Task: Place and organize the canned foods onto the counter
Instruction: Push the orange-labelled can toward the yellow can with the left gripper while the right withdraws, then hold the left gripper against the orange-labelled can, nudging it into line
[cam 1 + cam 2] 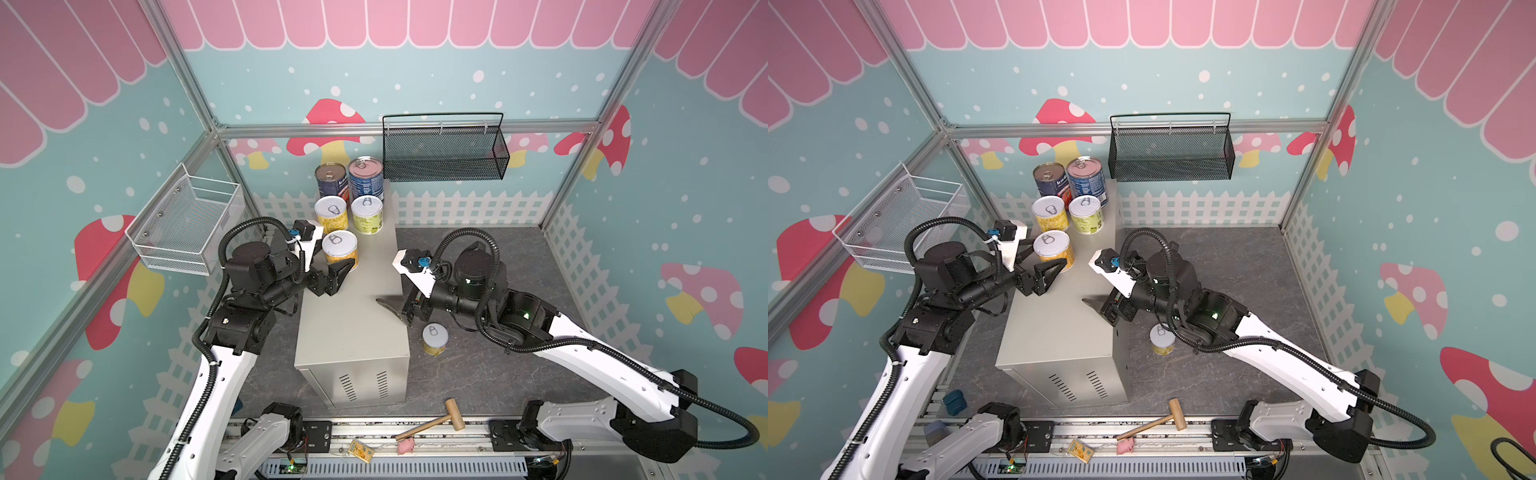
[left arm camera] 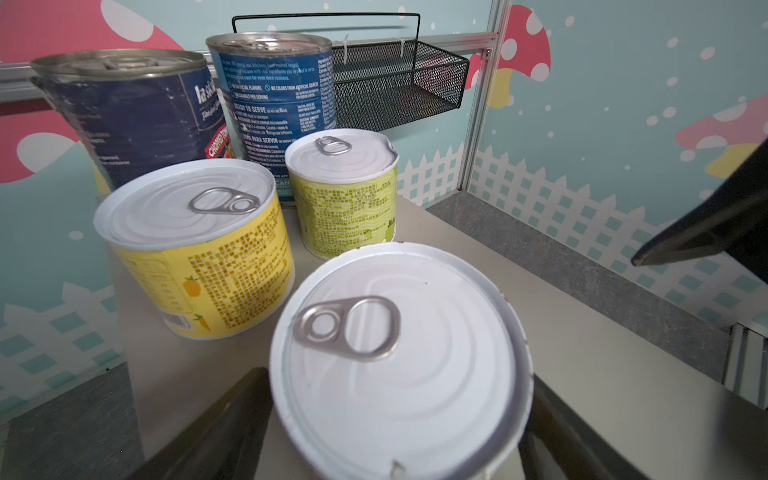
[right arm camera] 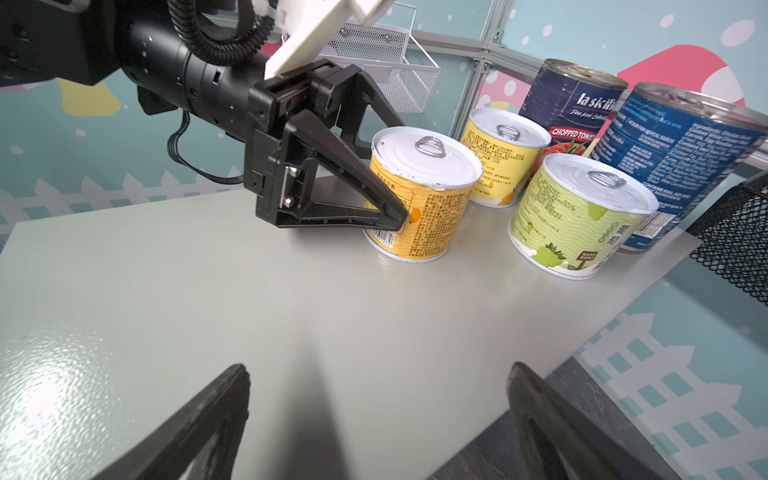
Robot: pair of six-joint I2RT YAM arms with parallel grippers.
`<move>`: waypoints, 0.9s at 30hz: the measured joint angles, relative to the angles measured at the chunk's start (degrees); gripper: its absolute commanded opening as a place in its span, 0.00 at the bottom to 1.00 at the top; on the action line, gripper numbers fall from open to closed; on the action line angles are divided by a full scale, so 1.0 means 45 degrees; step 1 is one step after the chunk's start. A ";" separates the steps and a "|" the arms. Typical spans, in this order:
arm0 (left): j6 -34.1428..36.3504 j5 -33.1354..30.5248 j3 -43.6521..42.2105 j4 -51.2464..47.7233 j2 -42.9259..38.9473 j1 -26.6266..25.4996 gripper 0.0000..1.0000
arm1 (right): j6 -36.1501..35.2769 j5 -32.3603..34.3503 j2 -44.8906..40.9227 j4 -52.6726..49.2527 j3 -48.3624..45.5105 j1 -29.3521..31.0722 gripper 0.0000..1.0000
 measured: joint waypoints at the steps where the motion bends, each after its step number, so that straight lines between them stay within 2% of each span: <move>1: -0.0029 0.0092 -0.0010 0.0107 0.0058 0.0019 0.89 | 0.0000 -0.0039 0.0049 0.0024 0.0005 0.0000 0.97; 5: -0.0185 0.0340 -0.0136 0.0505 0.0199 0.0073 0.88 | 0.0005 -0.0126 0.0287 0.0039 0.0010 0.0000 0.97; 9: -0.0296 0.0374 -0.0335 0.0831 0.0243 0.0073 0.82 | 0.0015 -0.0204 0.0442 0.0034 0.0010 0.0000 0.97; 27: -0.0277 -0.0631 -0.1477 0.1695 -0.0714 0.0160 0.75 | 0.0015 -0.0476 0.2069 0.0073 0.1666 0.0000 0.97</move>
